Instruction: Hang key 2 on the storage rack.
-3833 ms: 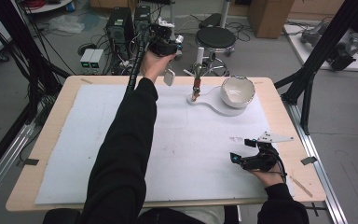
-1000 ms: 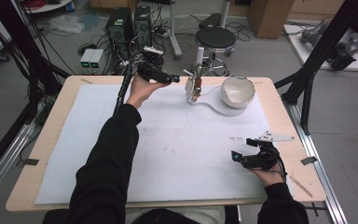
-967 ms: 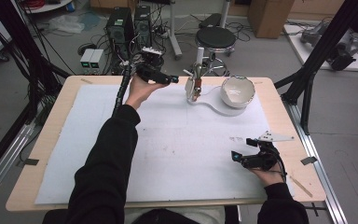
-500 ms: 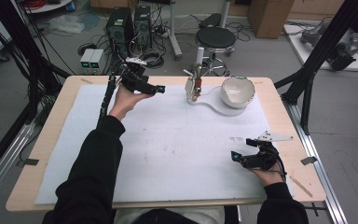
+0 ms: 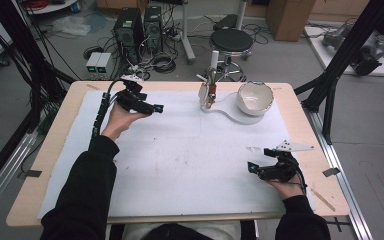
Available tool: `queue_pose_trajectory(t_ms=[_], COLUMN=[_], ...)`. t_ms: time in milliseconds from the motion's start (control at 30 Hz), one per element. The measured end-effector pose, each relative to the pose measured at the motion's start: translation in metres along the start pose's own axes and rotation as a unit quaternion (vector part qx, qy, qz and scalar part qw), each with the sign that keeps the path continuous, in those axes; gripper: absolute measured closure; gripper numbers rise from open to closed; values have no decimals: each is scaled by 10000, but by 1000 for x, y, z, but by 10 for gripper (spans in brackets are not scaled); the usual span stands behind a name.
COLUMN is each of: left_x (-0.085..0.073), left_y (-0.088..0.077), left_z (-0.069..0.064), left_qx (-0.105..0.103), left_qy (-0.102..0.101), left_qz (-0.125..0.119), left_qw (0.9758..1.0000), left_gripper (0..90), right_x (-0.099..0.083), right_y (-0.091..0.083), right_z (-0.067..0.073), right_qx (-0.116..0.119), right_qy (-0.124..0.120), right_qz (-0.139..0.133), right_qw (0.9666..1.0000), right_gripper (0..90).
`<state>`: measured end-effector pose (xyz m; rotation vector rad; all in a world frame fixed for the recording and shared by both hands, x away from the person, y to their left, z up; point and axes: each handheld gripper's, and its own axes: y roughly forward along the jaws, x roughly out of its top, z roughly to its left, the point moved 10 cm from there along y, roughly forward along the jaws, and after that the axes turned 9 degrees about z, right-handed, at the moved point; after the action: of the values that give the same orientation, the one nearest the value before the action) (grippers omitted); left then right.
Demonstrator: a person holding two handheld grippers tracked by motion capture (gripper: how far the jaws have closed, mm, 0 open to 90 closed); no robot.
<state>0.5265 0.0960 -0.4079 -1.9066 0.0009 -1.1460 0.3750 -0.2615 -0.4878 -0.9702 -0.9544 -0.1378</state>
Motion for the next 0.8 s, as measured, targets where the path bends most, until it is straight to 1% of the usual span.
queue_pose_trajectory(t_ms=[100,133,200,367,533,667,700,800], left_x=[-8,-11,-16,-30,-41,-49,-52,-61], left_y=[-4,-6,-10,-19,-30,-37,-38,-45], left_z=[0,-2,-5,-11,-18,-17,-17,-15], left_qx=[-13,-48,-101,-116,-142,-140,-132,-73], left_qy=[-2,-14,10,99,163,111,105,66], left_qz=[14,4,15,63,37,-14,10,-34], left_qw=[10000,10000,9999,9999,9998,9998,9999,9999], left_gripper=[17,17,17,17,17,17,17,17], right_x=[0,0,0,0,0,0,0,-1], right_y=[0,0,0,0,1,0,1,2], right_z=[0,0,0,1,2,2,2,2], right_qx=[2,0,-20,-18,-12,-23,-46,-49], right_qy=[-24,-22,-23,-41,-51,-43,-71,-80], right_qz=[8,10,11,16,25,27,34,81], right_qw=[10000,10000,10000,10000,10000,10000,10000,9999], right_gripper=[9,9,9,9,9,9,9,9])
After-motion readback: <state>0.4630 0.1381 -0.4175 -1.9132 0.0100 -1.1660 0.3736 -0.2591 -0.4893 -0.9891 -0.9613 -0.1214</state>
